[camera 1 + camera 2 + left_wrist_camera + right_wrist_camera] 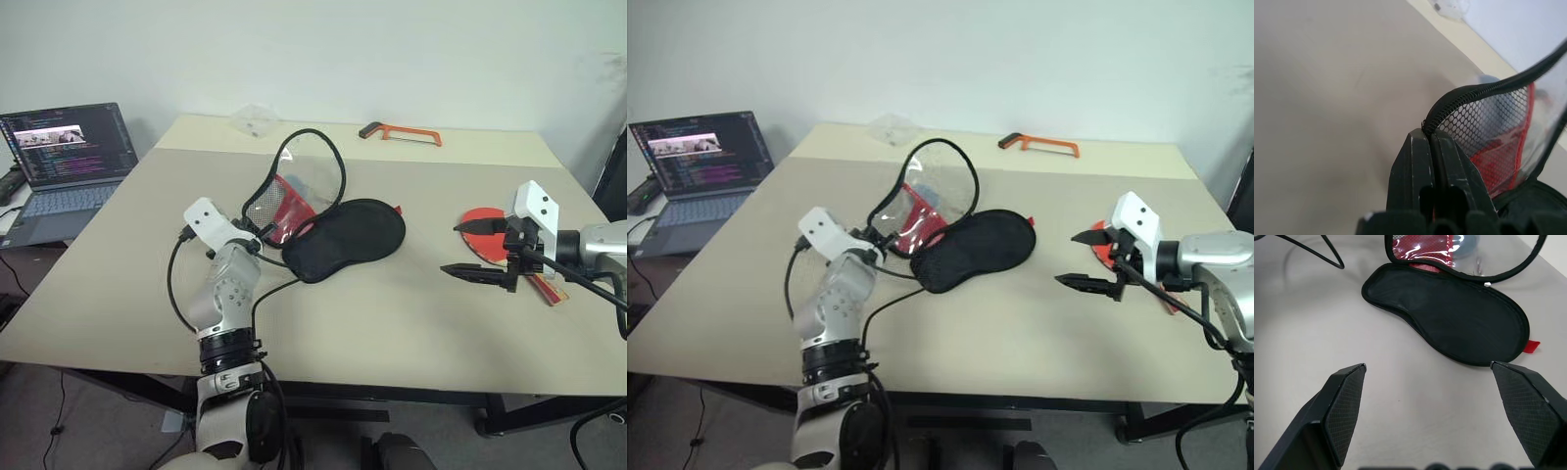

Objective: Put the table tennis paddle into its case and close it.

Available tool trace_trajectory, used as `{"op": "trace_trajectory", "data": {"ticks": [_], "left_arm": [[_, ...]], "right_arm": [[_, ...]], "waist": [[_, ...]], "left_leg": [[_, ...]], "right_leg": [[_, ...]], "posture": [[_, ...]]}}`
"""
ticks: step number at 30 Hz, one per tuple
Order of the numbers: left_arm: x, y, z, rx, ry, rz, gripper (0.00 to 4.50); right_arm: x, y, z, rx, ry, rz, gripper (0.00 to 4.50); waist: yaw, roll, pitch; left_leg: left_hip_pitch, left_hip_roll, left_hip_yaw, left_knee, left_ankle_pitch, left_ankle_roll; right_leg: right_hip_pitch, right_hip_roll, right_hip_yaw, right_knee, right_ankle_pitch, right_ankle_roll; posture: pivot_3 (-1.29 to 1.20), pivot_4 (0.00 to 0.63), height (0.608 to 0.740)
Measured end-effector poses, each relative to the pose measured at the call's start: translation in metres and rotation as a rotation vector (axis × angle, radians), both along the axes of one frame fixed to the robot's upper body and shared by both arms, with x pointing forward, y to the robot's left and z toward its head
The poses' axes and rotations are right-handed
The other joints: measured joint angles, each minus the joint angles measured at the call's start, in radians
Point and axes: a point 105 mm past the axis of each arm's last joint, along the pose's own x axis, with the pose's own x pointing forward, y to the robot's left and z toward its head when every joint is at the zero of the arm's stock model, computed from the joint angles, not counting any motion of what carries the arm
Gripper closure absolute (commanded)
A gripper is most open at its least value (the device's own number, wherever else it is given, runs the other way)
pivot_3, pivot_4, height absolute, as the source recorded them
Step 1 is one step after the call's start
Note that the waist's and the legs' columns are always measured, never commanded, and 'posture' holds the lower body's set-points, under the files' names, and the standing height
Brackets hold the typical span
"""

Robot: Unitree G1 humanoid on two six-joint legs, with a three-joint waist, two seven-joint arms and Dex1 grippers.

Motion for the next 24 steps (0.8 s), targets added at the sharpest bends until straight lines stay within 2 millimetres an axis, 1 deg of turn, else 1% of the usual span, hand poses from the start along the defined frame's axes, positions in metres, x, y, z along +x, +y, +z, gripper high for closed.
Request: {"op": "trace_trajectory", "data": {"ticks": [2,4,7,12,13,14,15,16,18,22,24], "left_arm": [[0.0,-0.007,0.001,-0.027,-0.001,-0.013,4.46],[0.0,-0.019,-0.001,-0.054,0.011,-0.055,4.46],[0.0,-0.024,-0.002,-0.077,0.019,-0.093,4.46],[-0.001,-0.03,0.004,-0.076,0.007,-0.148,4.46],[-0.001,-0.03,0.004,-0.078,0.013,-0.15,4.03],[-0.002,-0.03,0.002,-0.08,0.021,-0.146,3.85],[-0.002,-0.03,0.002,-0.082,0.028,-0.146,3.57],[-0.002,-0.031,0.001,-0.085,0.03,-0.15,3.15],[-0.002,-0.037,0.001,-0.097,0.033,-0.163,2.42],[-0.003,-0.04,-0.001,-0.109,0.047,-0.181,1.0],[-0.002,-0.038,0.002,-0.056,0.038,-0.199,1.0]], "right_arm": [[0.0,0.0,0.0,0.0,0.001,0.002,0.0],[0.0,0.0,0.0,0.0,0.002,0.004,0.0],[0.0,0.0,0.0,0.0,0.004,0.004,0.0],[0.0,0.0,-0.001,-0.001,0.004,0.002,0.0],[0.0,0.0,-0.001,0.0,0.004,0.001,0.0],[0.0,0.001,-0.002,0.002,0.004,0.0,0.0],[0.001,0.002,-0.002,0.003,0.006,0.002,0.0],[0.001,0.002,-0.003,0.002,0.01,0.004,0.0],[0.001,0.003,-0.005,0.002,0.014,0.008,0.0],[0.001,0.004,-0.006,0.001,0.018,0.009,0.0],[0.001,0.004,-0.006,0.001,0.02,0.009,0.0]], "waist": [[0.001,0.0,0.0],[-0.001,0.0,0.0],[-0.002,0.0,0.0],[-0.002,0.0,0.0],[-0.002,0.0,0.0],[-0.002,0.0,0.0],[-0.002,0.0,0.0],[-0.002,0.0,0.0],[-0.002,-0.001,0.0],[-0.002,-0.001,0.0],[-0.003,-0.001,0.001]], "left_leg": [[0.0,0.0,0.0,0.0,0.0,0.0],[0.0,0.0,0.0,0.0,0.0,0.0],[0.0,0.0,0.0,0.0,0.0,0.0],[0.0,0.0,0.0,0.0,0.0,0.0],[0.0,0.0,0.0,0.0,0.0,0.0],[0.0,0.0,0.0,0.0,0.0,0.0],[0.0,0.0,0.0,0.0,0.0,0.0],[0.0,0.0,0.0,0.0,0.0,0.0],[0.0,0.0,0.0,0.0,0.0,0.0],[0.0,0.0,0.0,-0.001,0.0,0.0],[0.0,0.0,0.0,-0.001,0.0,0.0]], "right_leg": [[0.0,0.0,0.0,0.0,0.0,0.0],[0.0,0.0,0.0,0.0,0.0,0.0],[0.0,0.0,0.0,0.0,0.0,0.0],[0.0,0.0,0.0,0.0,0.0,0.0],[0.0,0.0,0.0,0.0,0.0,0.0],[-0.001,0.0,0.0,0.0,0.0,0.0],[-0.001,0.0,0.0,0.0,0.0,0.0],[0.0,0.0,0.0,0.0,0.0,0.0],[-0.001,0.0,0.0,0.0,0.0,0.0],[-0.001,0.0,0.0,0.0,0.0,0.0],[-0.001,0.001,0.0,0.0,0.0,0.0]], "posture": [[0.0,0.15,0.74],[0.0,0.15,0.74],[0.0,0.15,0.74],[0.0,0.15,0.74],[0.0,0.15,0.74],[0.0,0.15,0.74],[0.0,0.15,0.74],[0.0,0.15,0.74],[0.0,0.15,0.74],[0.0,0.15,0.74],[0.0,0.15,0.74]]}}
